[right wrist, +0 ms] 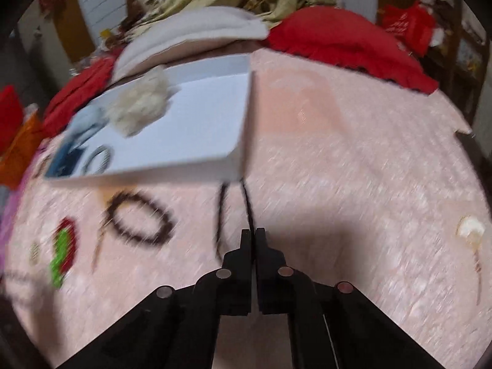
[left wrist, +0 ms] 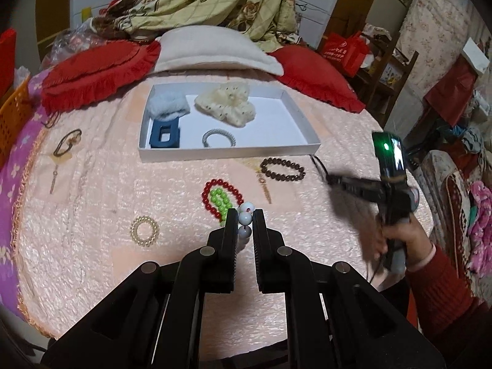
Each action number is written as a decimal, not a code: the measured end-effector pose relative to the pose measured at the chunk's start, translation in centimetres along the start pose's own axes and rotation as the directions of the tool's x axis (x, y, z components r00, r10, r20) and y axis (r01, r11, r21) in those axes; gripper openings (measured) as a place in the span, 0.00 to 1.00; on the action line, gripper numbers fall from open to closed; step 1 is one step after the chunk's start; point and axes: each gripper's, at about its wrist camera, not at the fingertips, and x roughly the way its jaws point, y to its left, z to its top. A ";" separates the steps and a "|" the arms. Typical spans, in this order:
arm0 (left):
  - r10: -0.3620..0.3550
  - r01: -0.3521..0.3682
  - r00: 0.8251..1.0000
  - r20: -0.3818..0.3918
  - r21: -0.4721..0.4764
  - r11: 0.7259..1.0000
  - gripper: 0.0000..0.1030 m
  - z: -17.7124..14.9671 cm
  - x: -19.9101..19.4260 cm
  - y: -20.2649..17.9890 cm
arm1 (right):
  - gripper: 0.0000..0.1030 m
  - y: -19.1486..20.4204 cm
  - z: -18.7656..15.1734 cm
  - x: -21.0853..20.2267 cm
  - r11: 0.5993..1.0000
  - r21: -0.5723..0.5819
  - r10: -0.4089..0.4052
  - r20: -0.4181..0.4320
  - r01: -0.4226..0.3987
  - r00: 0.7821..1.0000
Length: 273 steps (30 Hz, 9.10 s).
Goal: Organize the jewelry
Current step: 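Grasp the black cord bracelet with the right tool while the left holds the pearls, then carry the pearl and black cord bracelets into the white box and release, then withdraw both tools from the box toward the bead bracelets, then grasp the gold spiral hair tie with the left tool, then grasp the green bead bracelet with the right tool and pull it off the red one, then lower the gold hair tie and green bracelet into the white box and release, then withdraw both open tools from the box, then move the left tool to the red bead bracelet while the right approaches the brown bracelet, then grasp the red bead bracelet with the left tool while the right grasps the brown bead bracelet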
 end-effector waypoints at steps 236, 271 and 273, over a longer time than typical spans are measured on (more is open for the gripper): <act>0.385 -0.388 0.922 -0.046 -0.110 0.915 0.20 -4.1 5.2 3.2 | 0.32 4.6 -6.6 -3.8 0.988 0.136 0.066 0.069 -0.075 0.995; 0.147 -0.161 0.978 -0.149 -0.082 0.984 0.20 1.3 15.4 4.0 | 0.32 6.3 2.8 3.2 0.998 -0.056 0.024 0.052 -0.022 0.998; 0.154 -0.166 0.979 -0.135 -0.078 0.983 0.20 1.2 15.5 3.9 | 0.32 6.9 2.8 3.5 0.996 -0.087 0.002 0.064 0.003 0.998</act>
